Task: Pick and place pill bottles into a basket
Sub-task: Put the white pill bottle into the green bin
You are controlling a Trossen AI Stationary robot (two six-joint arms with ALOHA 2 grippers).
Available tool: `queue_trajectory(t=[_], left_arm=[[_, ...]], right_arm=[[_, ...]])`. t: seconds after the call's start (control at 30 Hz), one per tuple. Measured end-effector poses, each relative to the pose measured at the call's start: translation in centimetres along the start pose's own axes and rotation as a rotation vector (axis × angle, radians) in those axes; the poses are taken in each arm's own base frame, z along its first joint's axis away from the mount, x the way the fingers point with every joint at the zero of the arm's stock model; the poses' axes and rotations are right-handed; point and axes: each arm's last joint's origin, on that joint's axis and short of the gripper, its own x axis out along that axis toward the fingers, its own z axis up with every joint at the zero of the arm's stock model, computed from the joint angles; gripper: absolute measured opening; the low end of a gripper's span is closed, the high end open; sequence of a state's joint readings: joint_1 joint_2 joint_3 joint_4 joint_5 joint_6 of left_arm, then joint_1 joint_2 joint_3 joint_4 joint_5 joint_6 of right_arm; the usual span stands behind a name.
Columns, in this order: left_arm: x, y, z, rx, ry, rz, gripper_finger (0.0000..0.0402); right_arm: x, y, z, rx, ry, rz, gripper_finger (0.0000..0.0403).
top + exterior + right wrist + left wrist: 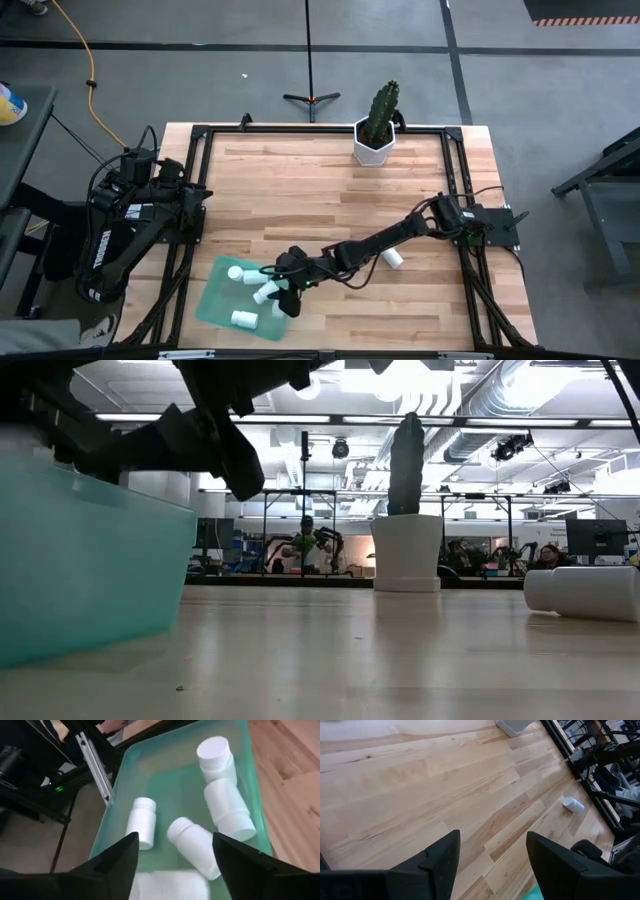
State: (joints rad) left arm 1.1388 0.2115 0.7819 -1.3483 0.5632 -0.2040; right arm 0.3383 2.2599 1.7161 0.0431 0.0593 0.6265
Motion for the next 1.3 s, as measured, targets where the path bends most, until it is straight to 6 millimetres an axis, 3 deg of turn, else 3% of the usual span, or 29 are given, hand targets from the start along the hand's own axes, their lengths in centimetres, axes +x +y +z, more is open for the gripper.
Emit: queue_trajectory(t=[0.2, 0.37, 0.6, 0.73, 0.9, 1.13, 1.3], left_arm=[[0.0, 0.0, 0.0, 0.001, 0.000, 0.000, 0.0262], [0.0, 0.0, 0.0, 0.000, 0.001, -0.001, 0.0262], [0.0, 0.0, 0.0, 0.000, 0.001, -0.001, 0.0262], [0.0, 0.0, 0.0, 0.000, 0.001, -0.001, 0.0262], [0.0, 0.0, 0.0, 0.018, 0.001, -0.001, 0.0262], [0.0, 0.0, 0.0, 0.024, 0.001, -0.001, 0.0262], [0.0, 0.0, 0.0, 0.027, 0.001, -0.001, 0.0262]], right_arm=[[0.0, -0.5, -0.2, 0.026, 0.027, -0.034, 0.0275], [0.0, -2.0, -0.1, 0.084, 0.084, -0.102, 0.0277], [0.0, -4.5, 1.5, 0.117, 0.113, -0.084, 0.0277], [-0.3, -5.4, 3.4, 0.089, 0.123, -0.081, 0.0277], [-1.6, -5.5, 7.6, -0.045, 0.074, -0.135, 0.0277], [-5.2, -5.9, 12.7, -0.139, 0.064, -0.422, 0.0277], [-7.6, -6.6, 13.9, -0.074, 0.141, -0.573, 0.0277]])
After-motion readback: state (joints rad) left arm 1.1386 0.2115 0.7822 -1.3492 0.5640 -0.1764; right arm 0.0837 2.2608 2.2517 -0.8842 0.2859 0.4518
